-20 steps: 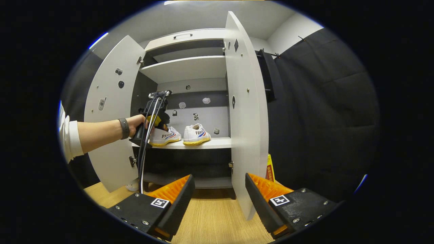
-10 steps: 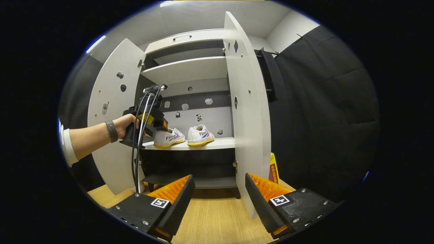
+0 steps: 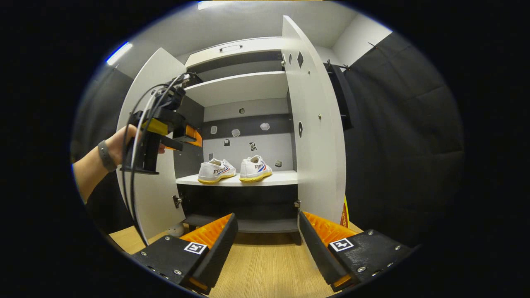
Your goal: Grab one shoe with the right hand and put it into the shoe cabinet, grab the other shoe with the left hand and put it into the shoe cabinet; then close the right door with the right hand and the left door with the left hand.
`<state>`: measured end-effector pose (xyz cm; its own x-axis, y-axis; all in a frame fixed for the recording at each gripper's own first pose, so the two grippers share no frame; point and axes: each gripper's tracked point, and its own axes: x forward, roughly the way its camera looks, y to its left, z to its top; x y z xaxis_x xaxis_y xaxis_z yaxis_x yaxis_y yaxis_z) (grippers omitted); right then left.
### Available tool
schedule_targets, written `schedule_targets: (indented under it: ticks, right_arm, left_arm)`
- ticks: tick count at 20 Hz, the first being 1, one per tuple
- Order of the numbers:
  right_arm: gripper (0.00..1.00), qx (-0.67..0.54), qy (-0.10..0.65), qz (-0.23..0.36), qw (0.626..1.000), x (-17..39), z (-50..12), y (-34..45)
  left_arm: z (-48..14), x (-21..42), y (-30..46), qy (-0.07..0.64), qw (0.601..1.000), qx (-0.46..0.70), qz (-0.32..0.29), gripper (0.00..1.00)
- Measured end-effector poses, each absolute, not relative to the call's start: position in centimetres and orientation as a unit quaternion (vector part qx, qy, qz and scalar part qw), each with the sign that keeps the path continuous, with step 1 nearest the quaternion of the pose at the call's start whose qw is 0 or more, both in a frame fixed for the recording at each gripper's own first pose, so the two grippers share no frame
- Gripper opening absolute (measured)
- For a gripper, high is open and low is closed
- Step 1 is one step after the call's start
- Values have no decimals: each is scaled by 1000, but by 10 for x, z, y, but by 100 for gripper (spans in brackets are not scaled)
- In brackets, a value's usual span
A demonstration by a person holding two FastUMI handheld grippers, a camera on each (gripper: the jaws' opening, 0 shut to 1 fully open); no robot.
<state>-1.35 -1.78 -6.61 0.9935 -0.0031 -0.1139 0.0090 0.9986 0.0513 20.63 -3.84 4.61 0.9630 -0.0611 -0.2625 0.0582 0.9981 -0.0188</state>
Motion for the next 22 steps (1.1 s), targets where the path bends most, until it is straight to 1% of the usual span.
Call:
schedule_targets:
  ticks: [1,2,3,4,5,9,13,16,18,19,20,21,22]
  right_arm:
    - [92,27,54,0,998,-12,-64,-16]
    - [92,28,51,3,998,-11,-61,-15]
    - [92,29,48,4,998,-11,-60,-14]
    - [92,29,46,5,999,-10,-59,-14]
    - [92,29,43,4,999,-10,-56,-14]
    - [92,31,35,7,999,-11,-51,-12]
    - [92,29,34,5,999,-16,-54,-13]
    - [92,43,34,-4,999,-22,-43,-22]
    - [92,54,22,-6,998,-26,-16,-33]
    - [92,52,13,-6,999,-29,0,-40]
    - [92,46,4,-11,999,-30,16,-51]
    - [92,39,-1,-19,999,-31,28,-65]
    - [92,33,-6,-30,999,-31,44,-83]
  left_arm:
    - [50,191,-38,119,992,-9,-34,95]
    - [51,174,-35,105,994,-8,-35,95]
    - [49,156,-29,93,995,-4,-30,95]
    - [44,136,-24,84,996,-2,-25,92]
    - [37,118,-22,79,997,-4,-20,95]
    - [-3,53,-14,76,997,-33,-5,95]
    - [-43,4,-8,63,997,-43,4,95]
    - [-39,-14,-8,39,999,-25,11,96]
    - [-33,-18,-13,28,999,-22,7,96]
    - [-30,-19,-17,26,999,-24,3,99]
    - [-29,-19,-19,24,999,-22,0,99]
    - [-28,-19,-21,22,1000,-18,-2,96]
    - [-27,-18,-23,21,1000,-15,-5,96]
